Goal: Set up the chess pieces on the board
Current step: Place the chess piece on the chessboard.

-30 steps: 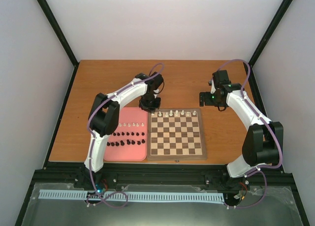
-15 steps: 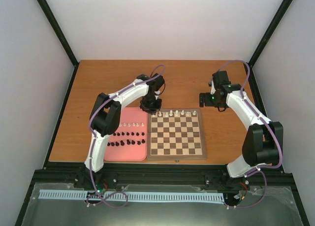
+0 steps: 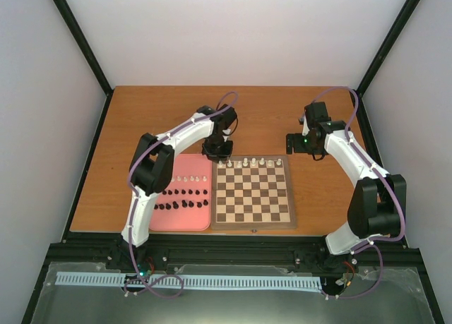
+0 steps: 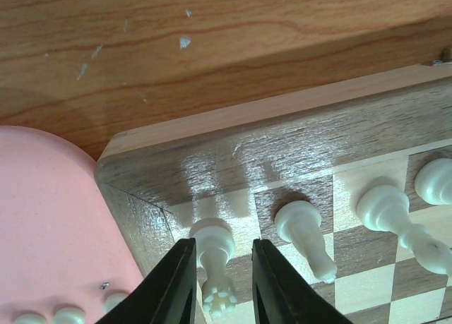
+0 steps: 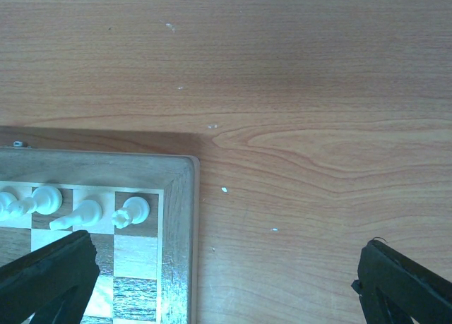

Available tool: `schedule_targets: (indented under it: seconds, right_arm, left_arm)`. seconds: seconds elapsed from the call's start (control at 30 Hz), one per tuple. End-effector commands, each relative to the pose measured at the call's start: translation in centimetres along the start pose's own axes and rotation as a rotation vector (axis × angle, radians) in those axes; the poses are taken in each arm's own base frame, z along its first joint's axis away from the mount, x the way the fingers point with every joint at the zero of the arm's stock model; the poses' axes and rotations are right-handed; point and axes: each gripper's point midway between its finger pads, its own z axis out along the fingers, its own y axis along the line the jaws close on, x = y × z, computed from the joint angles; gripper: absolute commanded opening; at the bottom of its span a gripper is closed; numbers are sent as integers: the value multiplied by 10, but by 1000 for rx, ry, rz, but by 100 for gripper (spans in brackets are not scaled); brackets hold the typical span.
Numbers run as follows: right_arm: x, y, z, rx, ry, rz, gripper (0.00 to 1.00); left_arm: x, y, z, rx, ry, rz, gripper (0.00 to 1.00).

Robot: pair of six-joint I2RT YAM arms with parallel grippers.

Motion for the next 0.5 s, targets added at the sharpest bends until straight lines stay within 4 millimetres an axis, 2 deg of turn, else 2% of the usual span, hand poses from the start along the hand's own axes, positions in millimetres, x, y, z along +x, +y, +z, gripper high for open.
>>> schedule_targets:
  seconds: [0.0,0.2,0.37,0.47]
  right_arm:
    - [-1,-3,-7,3,-19,8,100]
    - [-1,-3,-8,1,-21,7,100]
    - [-1,-3,-9,0,-19,1,100]
    - [-1,-2,-9,-3,-20,-1,100]
  left_arm:
    - [-7,-9,-6,9,-23,8,26]
    - [-14,-7,-20,-16,-58,21,34]
    - [-21,4,-39,-55,-109,18,40]
    - [-25,18,-55,-73,-141,-6,44]
